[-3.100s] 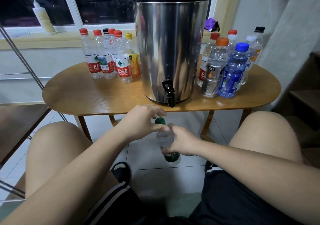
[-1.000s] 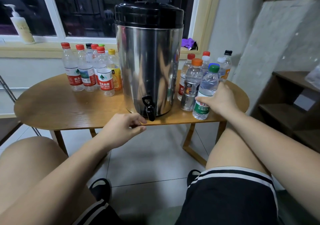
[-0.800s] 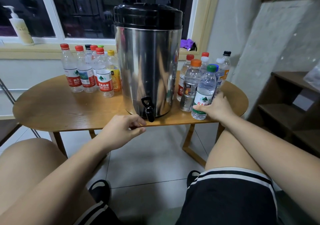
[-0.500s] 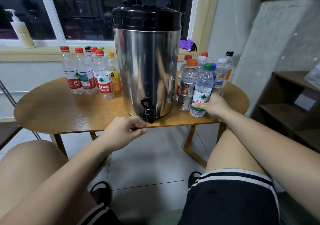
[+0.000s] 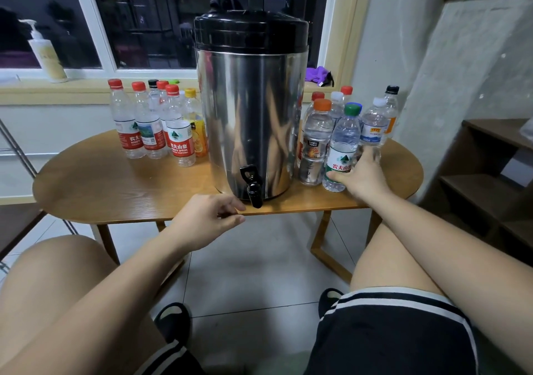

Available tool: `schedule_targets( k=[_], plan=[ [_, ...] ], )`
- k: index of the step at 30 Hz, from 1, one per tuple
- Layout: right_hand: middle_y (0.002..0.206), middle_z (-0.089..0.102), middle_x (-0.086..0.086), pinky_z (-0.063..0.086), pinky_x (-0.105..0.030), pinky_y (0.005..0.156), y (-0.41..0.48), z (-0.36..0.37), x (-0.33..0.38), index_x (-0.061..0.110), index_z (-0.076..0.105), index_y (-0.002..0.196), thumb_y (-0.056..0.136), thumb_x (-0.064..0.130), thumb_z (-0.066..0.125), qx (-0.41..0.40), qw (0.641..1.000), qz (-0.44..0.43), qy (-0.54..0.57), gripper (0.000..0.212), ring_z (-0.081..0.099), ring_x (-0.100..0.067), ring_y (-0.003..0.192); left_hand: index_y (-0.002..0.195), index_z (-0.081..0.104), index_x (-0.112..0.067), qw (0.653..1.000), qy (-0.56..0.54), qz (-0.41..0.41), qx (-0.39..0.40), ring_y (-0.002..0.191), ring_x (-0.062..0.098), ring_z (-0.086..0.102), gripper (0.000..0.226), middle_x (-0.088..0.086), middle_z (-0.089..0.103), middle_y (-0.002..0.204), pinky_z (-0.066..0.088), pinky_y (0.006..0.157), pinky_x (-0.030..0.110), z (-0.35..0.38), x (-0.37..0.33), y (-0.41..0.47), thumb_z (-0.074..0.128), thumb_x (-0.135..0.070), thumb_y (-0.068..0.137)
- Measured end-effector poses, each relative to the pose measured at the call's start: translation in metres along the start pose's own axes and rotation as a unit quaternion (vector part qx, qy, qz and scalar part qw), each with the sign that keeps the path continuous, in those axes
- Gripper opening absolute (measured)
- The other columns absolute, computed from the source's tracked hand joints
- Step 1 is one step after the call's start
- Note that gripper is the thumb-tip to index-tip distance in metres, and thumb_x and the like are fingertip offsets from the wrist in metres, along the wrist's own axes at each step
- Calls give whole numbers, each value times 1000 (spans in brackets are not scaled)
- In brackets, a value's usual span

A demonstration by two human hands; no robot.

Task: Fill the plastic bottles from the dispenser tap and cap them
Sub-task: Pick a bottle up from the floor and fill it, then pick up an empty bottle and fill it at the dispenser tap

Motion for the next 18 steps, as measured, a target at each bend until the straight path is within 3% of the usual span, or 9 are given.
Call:
schedule_targets(
  k=[3, 6, 11, 14, 18],
  plan=[
    [133, 52, -9, 49, -37, 94, -21, -13, 18, 12, 44, 135, 79, 30, 95, -72, 995, -64, 11, 79, 58, -27, 121, 113, 77, -38, 1000, 8, -8, -7, 94, -13, 65, 17, -23, 78, 96, 41, 76, 4, -8, 3, 2, 78, -45, 98],
    [120, 52, -3, 49, -35, 87, -43, -13, 32, 15, 45, 123, 83, 31, 92, -89, 990, -98, 39, 64, 57, -20, 107, 106, 77, -38, 999, 10, -19, -25, 91, -18, 64, 10, -25, 76, 88, 42, 72, 2, -22, 7, 4, 80, -40, 97],
    [102, 61, 8, 48, -27, 72, -76, 22, 46, 22, 52, 113, 86, 38, 89, 18, 993, -106, 54, 48, 63, -11, 90, 104, 78, -33, 997, 25, -33, -61, 84, -10, 67, 9, -26, 70, 86, 45, 69, 6, -54, 14, 22, 81, -37, 97],
    [102, 64, 10, 49, -27, 74, -95, 53, 51, 24, 57, 110, 85, 37, 89, 88, 987, -113, 69, 43, 64, -9, 88, 110, 79, -27, 991, 37, -60, -112, 87, -3, 68, 18, -16, 74, 93, 53, 74, 18, -81, 33, 42, 82, -38, 96],
    [100, 65, 10, 50, -26, 75, -108, 81, 51, 26, 58, 104, 83, 37, 90, 145, 977, -138, 69, 40, 63, -8, 86, 110, 79, -23, 975, 50, -131, -174, 87, 7, 69, 20, -9, 75, 92, 47, 66, 23, -116, 65, 73, 82, -35, 95]
  ],
)
Point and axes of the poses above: each hand's wrist, its own y-axis towards the middle knuckle, its own z-axis out of the palm, x = y × z, the point moved 6 cm from there along y, towards the middle knuckle
